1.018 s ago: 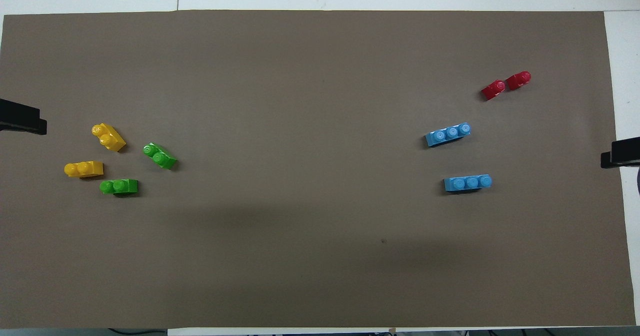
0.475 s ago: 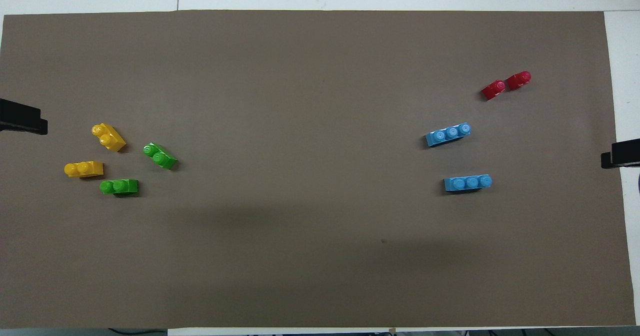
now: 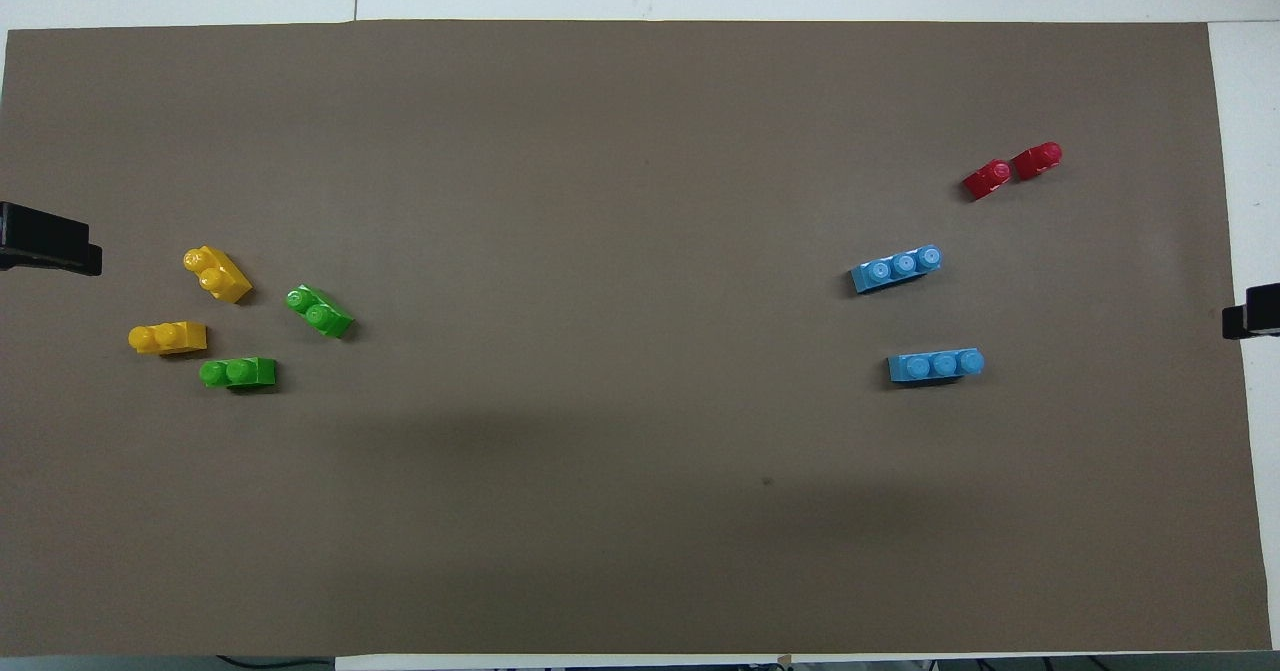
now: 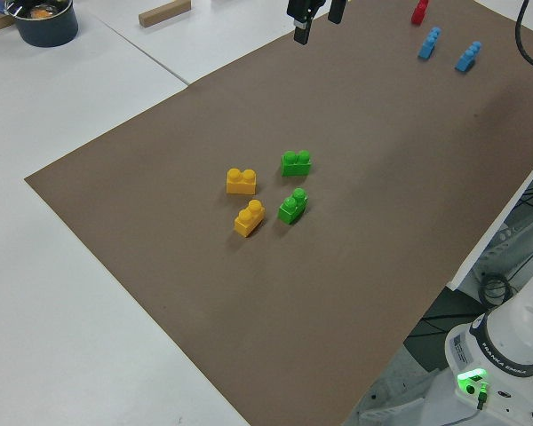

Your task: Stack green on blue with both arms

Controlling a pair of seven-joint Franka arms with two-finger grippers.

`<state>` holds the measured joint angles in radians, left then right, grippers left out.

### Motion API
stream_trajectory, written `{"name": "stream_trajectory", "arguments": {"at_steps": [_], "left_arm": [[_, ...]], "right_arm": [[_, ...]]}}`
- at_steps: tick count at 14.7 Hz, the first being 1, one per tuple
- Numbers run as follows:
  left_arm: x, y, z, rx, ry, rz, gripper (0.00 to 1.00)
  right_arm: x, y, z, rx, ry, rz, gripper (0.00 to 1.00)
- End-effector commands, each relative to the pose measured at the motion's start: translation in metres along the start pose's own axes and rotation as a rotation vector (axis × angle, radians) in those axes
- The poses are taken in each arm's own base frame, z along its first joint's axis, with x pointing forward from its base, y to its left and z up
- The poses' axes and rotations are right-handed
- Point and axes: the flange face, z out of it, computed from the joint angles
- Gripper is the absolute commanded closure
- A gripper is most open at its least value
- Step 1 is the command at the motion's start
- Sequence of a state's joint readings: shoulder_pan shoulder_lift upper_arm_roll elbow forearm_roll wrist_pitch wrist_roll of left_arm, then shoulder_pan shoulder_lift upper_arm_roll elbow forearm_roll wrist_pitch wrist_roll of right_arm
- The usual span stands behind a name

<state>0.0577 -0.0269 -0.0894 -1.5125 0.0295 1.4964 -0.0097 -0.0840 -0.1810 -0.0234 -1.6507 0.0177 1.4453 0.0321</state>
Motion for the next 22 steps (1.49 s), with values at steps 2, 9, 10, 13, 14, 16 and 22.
{"name": "stream_trajectory", "arguments": {"at_steps": [2, 9, 10, 13, 14, 16, 22], "left_arm": [[-0.012, -0.002, -0.004, -0.008, 0.016, 0.002, 0.0], [-0.02, 0.005, -0.007, 0.002, 0.011, -0.01, 0.0], [-0.024, 0.004, -0.01, 0.003, 0.014, -0.013, 0.0], [-0.032, 0.005, -0.003, 0.003, -0.014, -0.017, 0.0], [-0.034, 0.005, -0.001, 0.004, -0.017, -0.023, 0.0], [-0.043, 0.007, 0.012, 0.008, -0.031, -0.083, 0.0], [-0.057, 0.028, 0.082, -0.067, 0.042, -0.633, 0.0]], "right_arm": [[-0.013, 0.003, 0.001, 0.008, -0.003, -0.025, 0.0], [0.005, 0.013, 0.019, 0.027, 0.059, 0.158, 0.0], [0.009, 0.013, 0.025, 0.03, 0.067, 0.182, 0.0], [0.025, 0.005, 0.057, 0.048, 0.028, 0.42, 0.0], [0.031, 0.001, 0.065, 0.086, 0.005, 0.505, 0.0], [0.049, -0.004, 0.09, 0.107, -0.037, 0.681, 0.0], [0.109, -0.023, 0.178, 0.179, -0.149, 1.029, 0.0]]}}
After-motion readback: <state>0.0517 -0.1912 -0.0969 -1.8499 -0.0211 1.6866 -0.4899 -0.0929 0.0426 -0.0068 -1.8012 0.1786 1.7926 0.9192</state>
